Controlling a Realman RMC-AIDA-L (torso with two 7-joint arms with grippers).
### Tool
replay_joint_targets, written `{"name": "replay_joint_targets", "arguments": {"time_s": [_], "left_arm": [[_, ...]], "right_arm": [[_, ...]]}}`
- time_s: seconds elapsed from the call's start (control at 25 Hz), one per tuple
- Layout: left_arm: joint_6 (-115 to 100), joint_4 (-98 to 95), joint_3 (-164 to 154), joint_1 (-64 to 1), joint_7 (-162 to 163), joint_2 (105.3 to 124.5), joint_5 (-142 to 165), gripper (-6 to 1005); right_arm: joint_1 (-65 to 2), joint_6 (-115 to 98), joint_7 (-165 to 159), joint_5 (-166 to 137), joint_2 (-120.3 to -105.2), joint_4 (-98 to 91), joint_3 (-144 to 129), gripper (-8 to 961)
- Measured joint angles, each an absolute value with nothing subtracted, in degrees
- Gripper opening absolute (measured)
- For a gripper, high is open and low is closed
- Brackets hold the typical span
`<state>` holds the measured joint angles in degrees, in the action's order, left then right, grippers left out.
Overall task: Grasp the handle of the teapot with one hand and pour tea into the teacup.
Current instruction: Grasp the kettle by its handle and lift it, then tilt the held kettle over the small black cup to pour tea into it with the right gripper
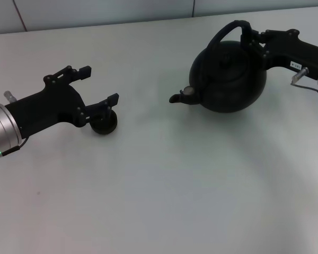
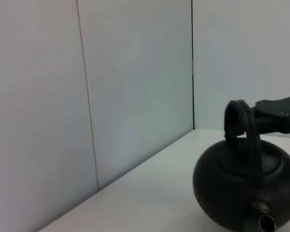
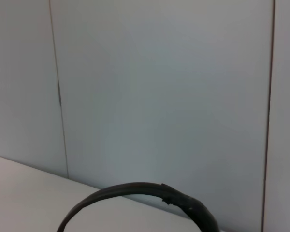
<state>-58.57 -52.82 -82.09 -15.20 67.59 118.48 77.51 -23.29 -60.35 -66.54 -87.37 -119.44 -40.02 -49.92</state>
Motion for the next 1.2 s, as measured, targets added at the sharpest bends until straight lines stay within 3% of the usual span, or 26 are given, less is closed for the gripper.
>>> {"name": "replay_joint_targets", "arguments": {"time_s": [0.64, 1.2], "left_arm": [[-61.2, -56.2, -82.1, -11.5, 67.6, 118.31, 77.7, 870], [-72.6, -56.9, -77.9, -10.9, 68.7, 116.09, 80.7, 870]], "right_arm": [[-28.3, -59.8, -65.2, -87.5, -119.38, -39.0, -50.4, 126], [-31.4, -56.2, -65.1, -87.5, -119.28, -38.7, -55.2, 126]]}}
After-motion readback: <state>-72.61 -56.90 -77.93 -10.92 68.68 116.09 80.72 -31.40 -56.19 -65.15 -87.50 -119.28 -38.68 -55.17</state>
